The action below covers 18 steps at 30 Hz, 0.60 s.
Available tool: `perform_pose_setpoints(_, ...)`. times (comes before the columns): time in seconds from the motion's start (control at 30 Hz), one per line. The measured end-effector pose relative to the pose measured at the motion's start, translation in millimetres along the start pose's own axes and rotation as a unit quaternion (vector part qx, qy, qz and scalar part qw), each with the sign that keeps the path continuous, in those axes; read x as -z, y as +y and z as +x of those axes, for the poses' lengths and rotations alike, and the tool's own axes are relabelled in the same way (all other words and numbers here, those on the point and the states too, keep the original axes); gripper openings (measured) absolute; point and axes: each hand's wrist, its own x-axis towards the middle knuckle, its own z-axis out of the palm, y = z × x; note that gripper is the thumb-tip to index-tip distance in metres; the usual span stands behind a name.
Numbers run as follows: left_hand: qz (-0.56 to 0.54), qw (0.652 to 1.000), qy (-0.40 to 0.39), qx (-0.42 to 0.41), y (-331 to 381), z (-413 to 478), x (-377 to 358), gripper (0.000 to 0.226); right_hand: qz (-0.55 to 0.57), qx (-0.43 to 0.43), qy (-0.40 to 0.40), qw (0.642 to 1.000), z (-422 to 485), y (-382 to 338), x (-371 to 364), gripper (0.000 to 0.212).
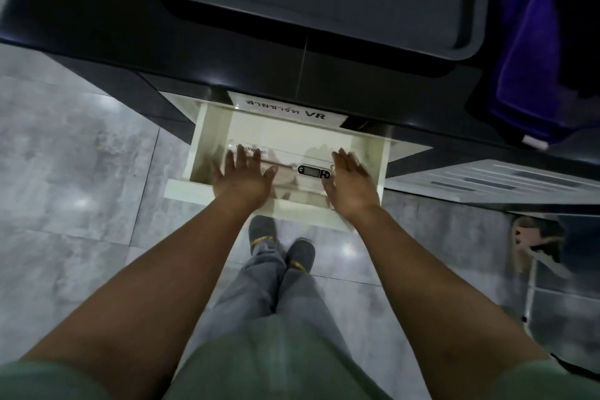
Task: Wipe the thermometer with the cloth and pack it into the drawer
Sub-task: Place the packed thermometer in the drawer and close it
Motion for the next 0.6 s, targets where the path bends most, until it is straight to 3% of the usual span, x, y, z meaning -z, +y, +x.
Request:
perform_pose_setpoints(0.17,-0.113,0.987,0.100,0.063,-19.1,-50.0,-4.8,0.068,0.018,0.054,0.074,0.996,-56.6,-4.7,19.3,0.055)
perform_pose_setpoints(0.37,-0.323,0.917,0.160,0.173,-28.4,-88.8,-16.5,0.076,-0.004,0.115,0.254,0.960,-108.7,-15.0,56.4,0.045)
perform_pose_setpoints(0.47,-0.464,0.843,0.126,0.239,-27.0,-90.3,-13.1,0.081,-0.030,0.089,0.354,0.931,-110.6,-18.6,83.4,0.049)
perform_pose_setpoints(0.6,-0.668,0.684,0.033,0.290,-24.6,-84.4,-0.4,0.077,-0.062,-0.007,0.333,0.941,-96.1,-12.7,109.3,0.066)
